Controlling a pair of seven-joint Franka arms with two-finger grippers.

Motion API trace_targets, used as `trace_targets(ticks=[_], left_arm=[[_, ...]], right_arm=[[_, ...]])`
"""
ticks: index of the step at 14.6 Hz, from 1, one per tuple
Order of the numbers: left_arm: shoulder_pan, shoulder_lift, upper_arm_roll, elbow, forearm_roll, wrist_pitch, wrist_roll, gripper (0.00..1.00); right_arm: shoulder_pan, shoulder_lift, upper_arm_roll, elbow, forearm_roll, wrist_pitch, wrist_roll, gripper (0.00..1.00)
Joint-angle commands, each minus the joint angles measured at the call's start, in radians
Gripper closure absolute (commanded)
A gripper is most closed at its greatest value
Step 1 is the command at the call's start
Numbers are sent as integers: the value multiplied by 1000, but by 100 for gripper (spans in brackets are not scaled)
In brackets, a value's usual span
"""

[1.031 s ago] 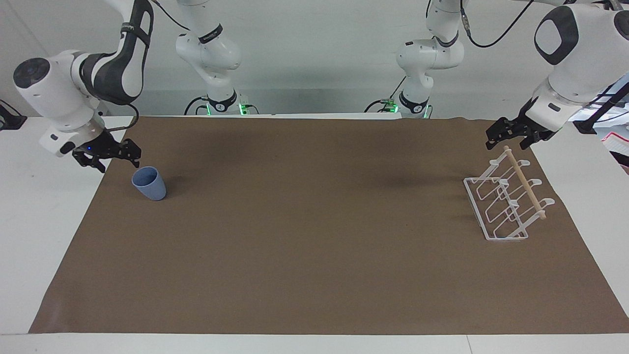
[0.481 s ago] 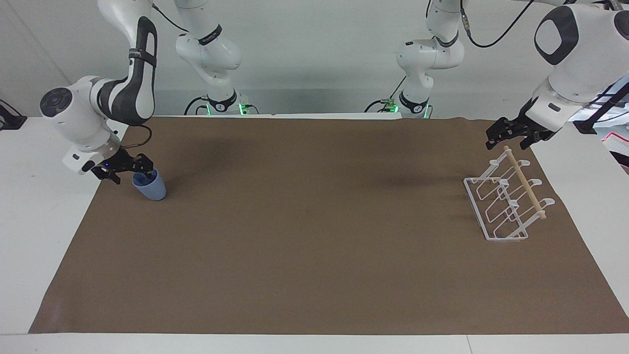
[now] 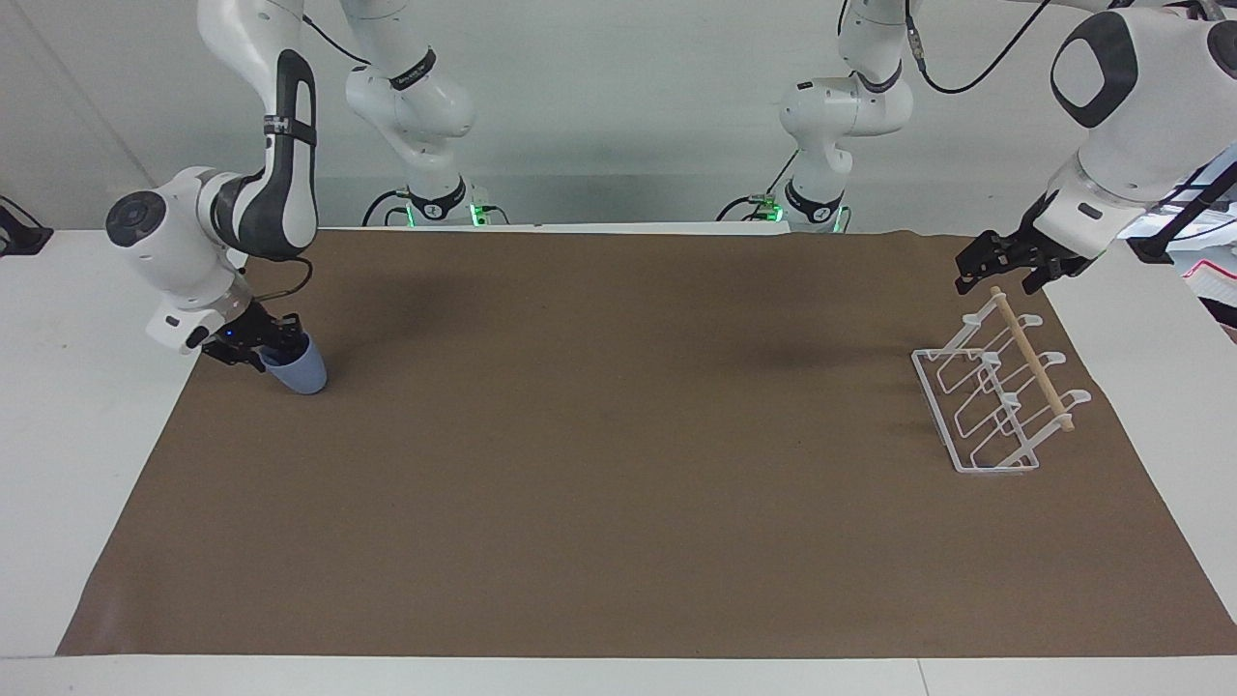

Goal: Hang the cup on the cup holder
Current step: 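Reach the right gripper down to the light blue cup's rim, then grasp the blue cup rim with the right gripper and lift it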

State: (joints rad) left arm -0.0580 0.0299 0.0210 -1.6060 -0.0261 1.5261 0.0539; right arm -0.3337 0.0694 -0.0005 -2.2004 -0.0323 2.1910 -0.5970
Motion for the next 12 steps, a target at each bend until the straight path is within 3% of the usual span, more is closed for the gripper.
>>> trace_targets(ticks=[1, 4, 6, 8, 9, 12], left_arm=[[1, -30, 2, -32, -6, 2, -8, 0], [3, -36, 4, -40, -5, -20, -9, 0], [3, -38, 4, -40, -2, -21, -11, 0], [3, -38, 2, -40, -8, -6, -89, 0], [-8, -41, -1, -51, -11, -4, -220, 0], [-66, -50, -4, -69, -116, 40, -593, 0]], right_arm=[[-7, 0, 8, 25, 15, -34, -30, 100], [-1, 16, 10, 108, 14, -120, -33, 100], [10, 18, 25, 227, 25, -303, -35, 100], [30, 12, 42, 309, 253, -471, -36, 100], [31, 6, 45, 317, 372, -531, -35, 100], [66, 3, 66, 323, 689, -602, -26, 100]])
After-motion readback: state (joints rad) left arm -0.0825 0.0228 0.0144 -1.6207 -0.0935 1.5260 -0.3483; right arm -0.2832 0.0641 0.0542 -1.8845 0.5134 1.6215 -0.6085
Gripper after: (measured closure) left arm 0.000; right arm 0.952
